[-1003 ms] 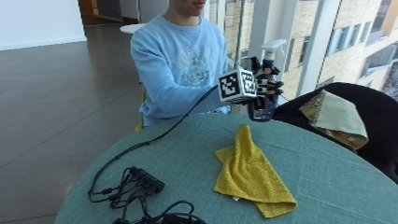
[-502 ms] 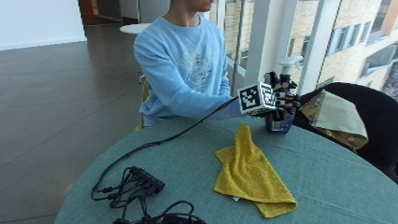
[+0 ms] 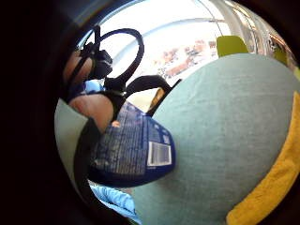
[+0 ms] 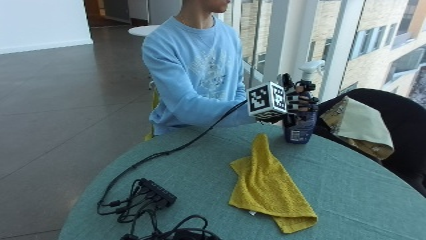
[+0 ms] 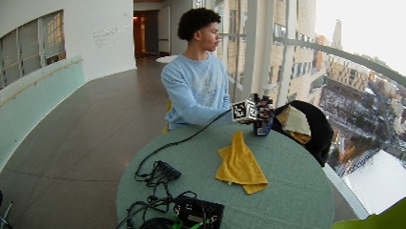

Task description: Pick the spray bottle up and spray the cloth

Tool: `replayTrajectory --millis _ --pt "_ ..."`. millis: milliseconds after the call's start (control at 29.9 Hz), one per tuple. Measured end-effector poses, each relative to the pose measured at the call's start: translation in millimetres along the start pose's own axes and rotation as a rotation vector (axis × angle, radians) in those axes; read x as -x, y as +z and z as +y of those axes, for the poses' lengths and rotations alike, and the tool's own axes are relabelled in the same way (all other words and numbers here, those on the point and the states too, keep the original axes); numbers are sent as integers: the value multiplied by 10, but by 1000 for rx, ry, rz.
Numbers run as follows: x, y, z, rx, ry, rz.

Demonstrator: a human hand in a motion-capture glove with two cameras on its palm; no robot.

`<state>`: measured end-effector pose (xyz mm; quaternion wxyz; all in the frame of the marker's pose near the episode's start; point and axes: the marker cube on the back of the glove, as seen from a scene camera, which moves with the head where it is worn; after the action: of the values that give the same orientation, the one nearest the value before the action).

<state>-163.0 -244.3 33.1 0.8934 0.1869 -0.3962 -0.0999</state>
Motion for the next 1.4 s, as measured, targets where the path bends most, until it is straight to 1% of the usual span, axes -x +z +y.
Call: replayTrajectory --millis 167,334,502,802,1037,1237,1404 --pt "81 -465 23 -10 4 83" --pt "84 -888 232 13 25 219" --pt "18 -1458 621 -1 65 397" --pt "36 -2224 1456 -17 149 559" --pt "46 -2610 2136 10 201 741" --pt "9 -2762 2570 25 282 762" --pt "-50 -2814 2765 42 306 785"
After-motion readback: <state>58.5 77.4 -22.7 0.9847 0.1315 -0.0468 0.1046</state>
